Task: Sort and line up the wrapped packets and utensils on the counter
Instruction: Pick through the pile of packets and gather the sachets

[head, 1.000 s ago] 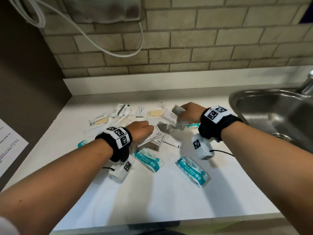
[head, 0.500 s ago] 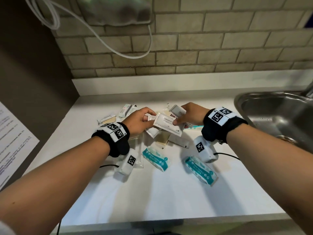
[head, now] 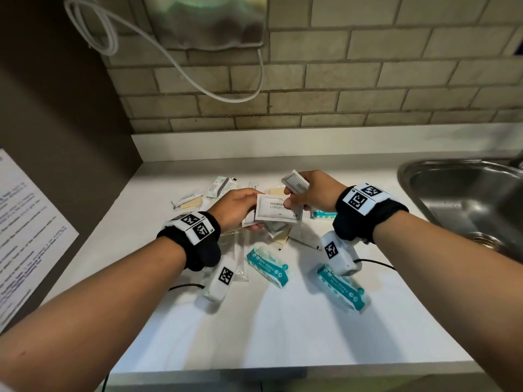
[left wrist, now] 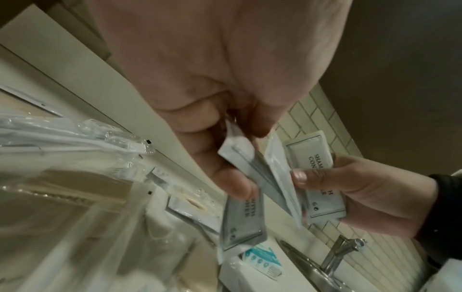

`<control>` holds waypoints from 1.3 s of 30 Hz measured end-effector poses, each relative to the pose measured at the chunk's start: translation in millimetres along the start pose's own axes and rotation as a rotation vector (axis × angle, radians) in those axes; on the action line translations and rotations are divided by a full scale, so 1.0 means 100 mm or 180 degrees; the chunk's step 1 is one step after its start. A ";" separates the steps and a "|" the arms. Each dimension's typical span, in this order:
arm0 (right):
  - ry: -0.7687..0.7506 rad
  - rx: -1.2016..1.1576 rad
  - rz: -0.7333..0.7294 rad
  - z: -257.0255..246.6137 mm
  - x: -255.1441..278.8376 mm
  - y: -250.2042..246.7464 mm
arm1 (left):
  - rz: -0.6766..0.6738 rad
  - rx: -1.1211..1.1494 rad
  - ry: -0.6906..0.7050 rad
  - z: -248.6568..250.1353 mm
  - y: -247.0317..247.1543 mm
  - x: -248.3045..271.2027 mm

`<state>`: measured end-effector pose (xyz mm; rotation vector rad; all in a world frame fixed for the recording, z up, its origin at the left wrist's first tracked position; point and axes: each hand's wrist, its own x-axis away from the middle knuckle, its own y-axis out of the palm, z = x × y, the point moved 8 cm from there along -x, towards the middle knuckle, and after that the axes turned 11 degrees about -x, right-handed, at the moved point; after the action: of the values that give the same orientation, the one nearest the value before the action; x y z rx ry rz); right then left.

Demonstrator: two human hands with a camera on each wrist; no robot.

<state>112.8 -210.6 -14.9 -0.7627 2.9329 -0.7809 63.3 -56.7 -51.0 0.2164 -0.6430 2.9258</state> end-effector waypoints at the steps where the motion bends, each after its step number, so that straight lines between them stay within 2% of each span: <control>1: -0.0005 -0.0023 0.0004 -0.01 0.00 0.03 | 0.0003 0.0107 -0.0077 -0.02 0.00 0.01; 6: 0.0017 0.0261 -0.0044 -0.04 -0.02 0.18 | -0.0224 0.0073 -0.0215 -0.06 0.08 0.02; 9: 0.0059 0.0310 -0.0073 -0.03 -0.03 0.25 | -0.0052 0.0123 -0.0213 -0.06 0.05 0.03; 15: 0.0289 -0.0467 -0.0030 0.01 -0.04 0.21 | 0.0180 0.0246 -0.0264 -0.20 -0.11 0.03; 17: 0.0219 -0.0623 -0.0133 -0.03 -0.03 0.21 | 0.0229 0.0223 -0.0188 -0.20 -0.16 0.04; 20: -0.0043 -0.0376 -0.0062 -0.11 -0.06 0.17 | 0.0274 0.0258 -0.0081 -0.20 -0.23 0.05; 23: -0.0178 -0.0489 -0.0071 -0.16 -0.09 0.19 | 0.0312 0.0412 -0.0058 -0.20 -0.27 0.05; 32: -0.0098 -0.0503 -0.0088 -0.25 -0.24 0.29 | 0.0472 0.0165 -0.0209 -0.32 -0.42 0.12; 39: -0.0497 0.0049 -0.0648 -0.48 -0.40 0.70 | 0.0652 0.0032 -0.0261 -0.42 -0.61 0.14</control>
<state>109.9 -117.0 -10.5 -1.0813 2.7388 -0.7173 54.6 17.8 -61.5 0.2892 -0.7015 3.1306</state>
